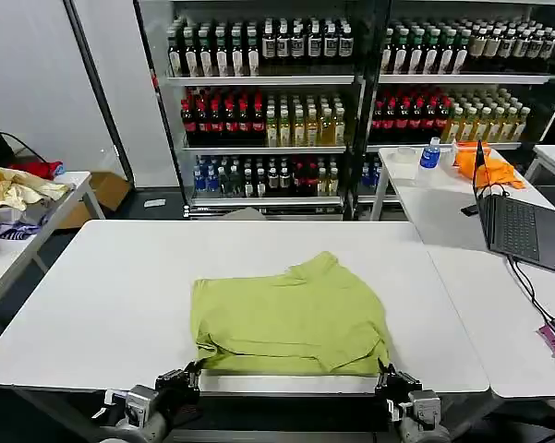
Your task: Fold and organize the clothes.
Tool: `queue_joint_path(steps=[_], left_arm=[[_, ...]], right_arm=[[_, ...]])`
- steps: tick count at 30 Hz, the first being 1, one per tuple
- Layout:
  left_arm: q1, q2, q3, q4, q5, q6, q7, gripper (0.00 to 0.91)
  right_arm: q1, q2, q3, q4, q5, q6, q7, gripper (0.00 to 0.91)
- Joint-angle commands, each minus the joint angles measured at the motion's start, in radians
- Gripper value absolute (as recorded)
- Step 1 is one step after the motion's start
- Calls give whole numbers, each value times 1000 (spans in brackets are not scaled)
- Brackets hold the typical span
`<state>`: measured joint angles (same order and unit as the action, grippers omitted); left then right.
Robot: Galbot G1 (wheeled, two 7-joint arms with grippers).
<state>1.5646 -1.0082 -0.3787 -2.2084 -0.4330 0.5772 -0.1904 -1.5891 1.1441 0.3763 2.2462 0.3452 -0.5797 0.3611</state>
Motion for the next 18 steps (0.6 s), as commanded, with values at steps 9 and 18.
queue_joint_path(steps=[9,18], left_arm=[[-113,80,-57,31,-64,-1,-17,907],[-483,54,110,300,-121,-1,-53,907]], right_arm=[[181,-54,54,-27,42,1,26,907],[601,-33,-119,-369,151,0,58,907]])
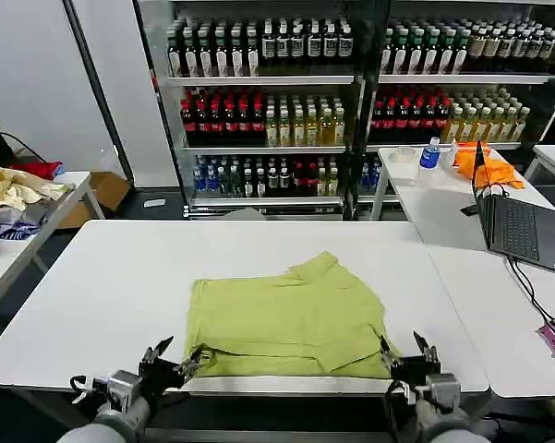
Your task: Fold and organize the clothes.
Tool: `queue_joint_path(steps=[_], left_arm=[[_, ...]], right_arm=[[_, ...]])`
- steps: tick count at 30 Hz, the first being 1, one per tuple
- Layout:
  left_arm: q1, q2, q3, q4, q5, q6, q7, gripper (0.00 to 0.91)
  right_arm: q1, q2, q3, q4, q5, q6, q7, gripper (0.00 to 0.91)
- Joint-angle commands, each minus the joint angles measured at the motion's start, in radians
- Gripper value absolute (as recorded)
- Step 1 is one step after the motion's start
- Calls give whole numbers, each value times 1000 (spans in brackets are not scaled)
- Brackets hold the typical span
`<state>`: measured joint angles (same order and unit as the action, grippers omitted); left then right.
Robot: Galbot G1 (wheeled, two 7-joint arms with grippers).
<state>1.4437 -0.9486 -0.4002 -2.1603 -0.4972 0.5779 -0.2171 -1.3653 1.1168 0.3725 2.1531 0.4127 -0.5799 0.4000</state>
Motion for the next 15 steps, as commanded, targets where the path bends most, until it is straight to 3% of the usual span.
queue_joint_path(steps=[1,8,15], left_arm=[[-416,-16,169,293,-58,-1,-28,907],[-612,-55,269,475,-72,-1,-31,907],[-704,-77,324,609,-85,-1,-24,907]], right_arm=[[431,-2,-135,-322,94,0,18,907],[639,37,-234,-542,133,1,18,907],[744,81,-288,-697,167,1,17,907]])
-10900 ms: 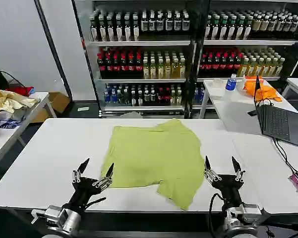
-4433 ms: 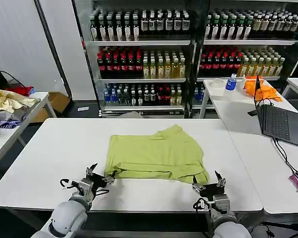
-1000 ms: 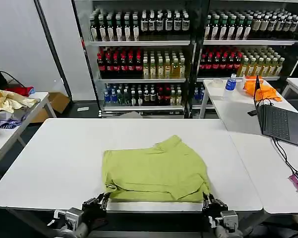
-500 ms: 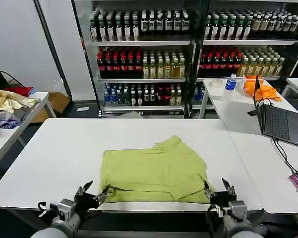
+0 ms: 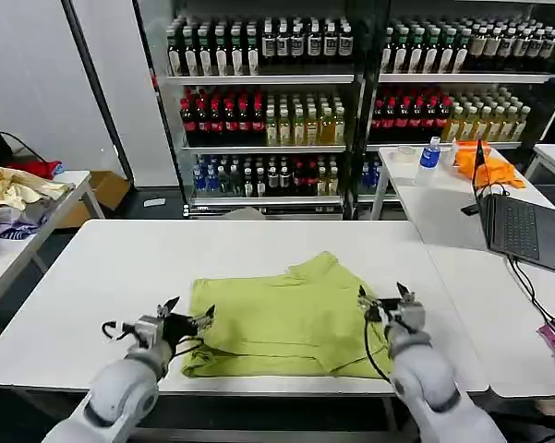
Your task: Fold and organize the clothes.
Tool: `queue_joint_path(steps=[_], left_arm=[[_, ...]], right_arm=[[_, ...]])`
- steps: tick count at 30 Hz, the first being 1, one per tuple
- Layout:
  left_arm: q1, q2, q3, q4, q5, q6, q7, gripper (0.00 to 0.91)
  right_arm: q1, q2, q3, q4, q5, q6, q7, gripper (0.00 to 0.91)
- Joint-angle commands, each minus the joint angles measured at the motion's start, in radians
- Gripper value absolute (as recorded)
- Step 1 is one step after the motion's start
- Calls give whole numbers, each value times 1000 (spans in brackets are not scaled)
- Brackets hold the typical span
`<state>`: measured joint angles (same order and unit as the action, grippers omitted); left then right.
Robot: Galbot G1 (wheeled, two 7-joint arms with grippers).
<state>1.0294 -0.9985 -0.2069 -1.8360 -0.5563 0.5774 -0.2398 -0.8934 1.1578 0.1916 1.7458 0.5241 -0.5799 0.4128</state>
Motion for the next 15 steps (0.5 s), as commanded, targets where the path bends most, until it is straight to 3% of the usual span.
queue_joint_path(steps=[1,15], left_arm=[[-295,-31,136,295,-24,-1,-2,907],[-315,-70,167,376,-19,0,-5,907]], right_arm=[[293,49,-114,-316,61,1,2,907],[428,169,-126,-562,94,1,-26,907]])
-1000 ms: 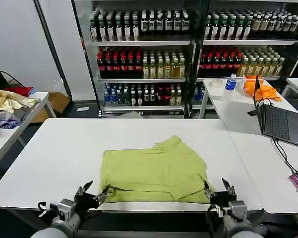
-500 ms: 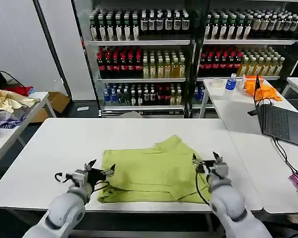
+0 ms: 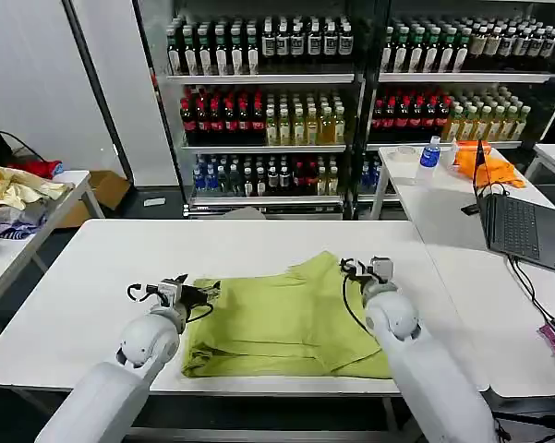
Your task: Fold and organize the clothes.
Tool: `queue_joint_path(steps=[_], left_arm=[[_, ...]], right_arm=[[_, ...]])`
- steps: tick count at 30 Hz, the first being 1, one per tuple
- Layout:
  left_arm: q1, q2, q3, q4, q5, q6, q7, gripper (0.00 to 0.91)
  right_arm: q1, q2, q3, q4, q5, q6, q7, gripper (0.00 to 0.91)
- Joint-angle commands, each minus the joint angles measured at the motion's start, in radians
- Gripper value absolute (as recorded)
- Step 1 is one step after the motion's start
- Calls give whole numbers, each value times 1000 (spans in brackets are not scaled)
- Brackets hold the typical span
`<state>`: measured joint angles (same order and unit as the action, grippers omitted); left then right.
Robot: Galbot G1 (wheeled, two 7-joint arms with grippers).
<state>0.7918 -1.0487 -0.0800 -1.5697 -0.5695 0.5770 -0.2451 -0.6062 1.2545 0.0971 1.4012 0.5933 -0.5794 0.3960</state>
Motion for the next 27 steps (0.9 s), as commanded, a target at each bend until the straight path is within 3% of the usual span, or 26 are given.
queue_joint_path(steps=[1,11,12,13,14,15,16,17,18,19,27], left_arm=[[-75,-22,39,111,-6,1,0,907],[-63,-25,37,118,-22,1,3,907],[-62,-26,36,117,-22,1,3,856],[-58,-28,33,117,-26,1,4,554],[-54,-29,32,116,-27,1,4,453],[-50,-30,30,115,-28,1,5,272],[-42,-29,27,112,-28,1,8,212],[-38,-29,26,111,-29,0,9,111],[-33,-27,24,107,-32,0,13,81],[-28,-23,22,103,-37,0,15,50],[-5,-13,7,90,-63,-1,27,20]], right_arm=[[148,83,-33,-234,31,0,-12,907],[169,141,-34,-345,52,0,-39,907],[170,143,-36,-353,53,0,-44,907],[170,144,-40,-360,53,0,-50,907],[170,144,-42,-362,54,0,-55,907],[168,145,-43,-364,54,0,-57,796],[165,145,-47,-363,55,0,-60,645],[163,145,-50,-363,55,0,-62,292],[160,144,-53,-359,54,0,-64,292],[154,143,-55,-352,54,0,-66,0],[128,137,-62,-320,52,1,-74,0]])
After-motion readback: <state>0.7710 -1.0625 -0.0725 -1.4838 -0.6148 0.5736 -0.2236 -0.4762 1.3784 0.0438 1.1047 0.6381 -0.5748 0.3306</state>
